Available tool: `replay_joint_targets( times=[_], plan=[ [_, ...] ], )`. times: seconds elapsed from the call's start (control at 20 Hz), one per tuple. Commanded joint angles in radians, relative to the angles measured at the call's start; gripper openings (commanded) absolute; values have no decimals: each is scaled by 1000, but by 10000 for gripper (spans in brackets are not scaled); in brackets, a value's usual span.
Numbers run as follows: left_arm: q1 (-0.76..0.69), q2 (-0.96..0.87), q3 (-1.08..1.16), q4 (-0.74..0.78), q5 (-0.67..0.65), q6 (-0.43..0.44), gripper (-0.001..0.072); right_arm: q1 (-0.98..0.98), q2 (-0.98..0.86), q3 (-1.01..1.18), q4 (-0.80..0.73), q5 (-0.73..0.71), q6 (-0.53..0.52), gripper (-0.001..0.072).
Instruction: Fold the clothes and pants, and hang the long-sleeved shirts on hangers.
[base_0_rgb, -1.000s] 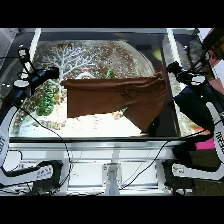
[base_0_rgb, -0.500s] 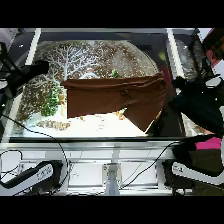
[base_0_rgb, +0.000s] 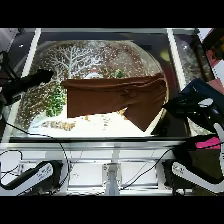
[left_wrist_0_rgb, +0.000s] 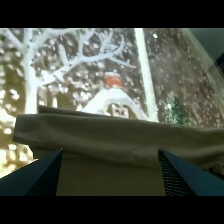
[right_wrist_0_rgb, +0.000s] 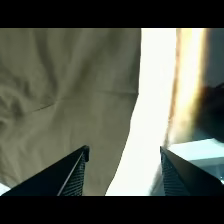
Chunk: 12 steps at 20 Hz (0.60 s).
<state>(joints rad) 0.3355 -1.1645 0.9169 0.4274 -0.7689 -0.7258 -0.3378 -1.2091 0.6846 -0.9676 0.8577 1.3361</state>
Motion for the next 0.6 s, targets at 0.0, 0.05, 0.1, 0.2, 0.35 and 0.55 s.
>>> replay_joint_targets(
  times=[0.0,0.05,0.1,0.2,0.35,0.55],
  plan=[
    [2,1,-16,-2,-18,-8,647,45,-15,-50,54,-107,13,478],
    [2,1,-16,-1,-18,-13,647,63,-26,-50,55,-140,36,478],
    [2,1,-16,-2,-18,-29,647,77,-37,-50,55,-182,70,478],
    [2,1,-16,-1,-19,-35,647,82,-59,-50,52,-228,129,478],
    [2,1,-16,-1,-19,-34,647,82,-100,-50,53,-256,190,478],
    [2,1,-16,-1,-19,-34,647,82,-153,-47,111,-275,196,439]
  ],
)
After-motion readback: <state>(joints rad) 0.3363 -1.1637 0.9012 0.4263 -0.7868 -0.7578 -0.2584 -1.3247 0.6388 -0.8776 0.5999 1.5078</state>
